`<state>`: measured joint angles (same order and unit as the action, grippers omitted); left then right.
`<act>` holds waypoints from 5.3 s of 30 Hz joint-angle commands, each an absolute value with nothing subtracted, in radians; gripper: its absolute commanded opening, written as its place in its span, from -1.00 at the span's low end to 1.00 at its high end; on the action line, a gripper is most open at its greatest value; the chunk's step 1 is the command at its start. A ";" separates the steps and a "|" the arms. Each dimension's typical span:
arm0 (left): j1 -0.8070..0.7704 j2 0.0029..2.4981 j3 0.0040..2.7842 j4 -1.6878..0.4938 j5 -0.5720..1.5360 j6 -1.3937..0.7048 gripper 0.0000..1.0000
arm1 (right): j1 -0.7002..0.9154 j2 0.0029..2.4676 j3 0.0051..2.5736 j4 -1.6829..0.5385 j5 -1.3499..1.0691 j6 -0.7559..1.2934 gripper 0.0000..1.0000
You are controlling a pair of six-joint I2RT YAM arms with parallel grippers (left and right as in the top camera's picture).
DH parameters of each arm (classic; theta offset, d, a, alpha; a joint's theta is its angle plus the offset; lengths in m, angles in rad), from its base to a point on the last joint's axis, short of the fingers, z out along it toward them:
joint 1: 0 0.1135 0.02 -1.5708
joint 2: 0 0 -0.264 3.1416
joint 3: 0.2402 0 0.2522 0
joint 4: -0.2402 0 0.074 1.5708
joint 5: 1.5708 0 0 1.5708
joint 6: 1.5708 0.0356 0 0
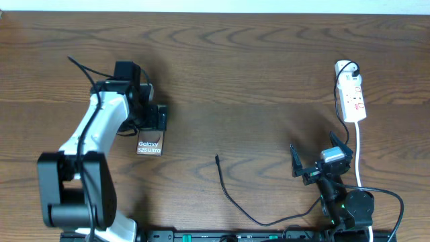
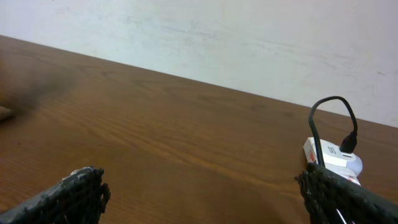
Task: Plug charger to phone and switch on socket
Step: 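Move the left gripper over the silver phone and lower onto it, then close the left gripper on the phone's long edges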
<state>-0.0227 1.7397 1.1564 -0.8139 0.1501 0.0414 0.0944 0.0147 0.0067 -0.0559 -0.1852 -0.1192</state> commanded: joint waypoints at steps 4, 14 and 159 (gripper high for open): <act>-0.022 1.825 1.150 -0.786 0.141 0.041 0.96 | 0.091 0.009 0.006 -0.061 -0.182 -0.105 0.99; -0.022 1.842 1.143 -0.755 0.140 0.045 0.95 | 0.091 0.009 0.006 -0.061 -0.182 -0.105 0.98; -0.053 1.842 0.973 -0.577 0.112 0.063 0.61 | 0.091 0.009 0.006 -0.061 -0.182 -0.105 0.99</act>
<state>-0.0540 1.8042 1.0168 -0.5716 0.0719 0.0574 0.0944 0.0147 0.0063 -0.0559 -0.1852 -0.1196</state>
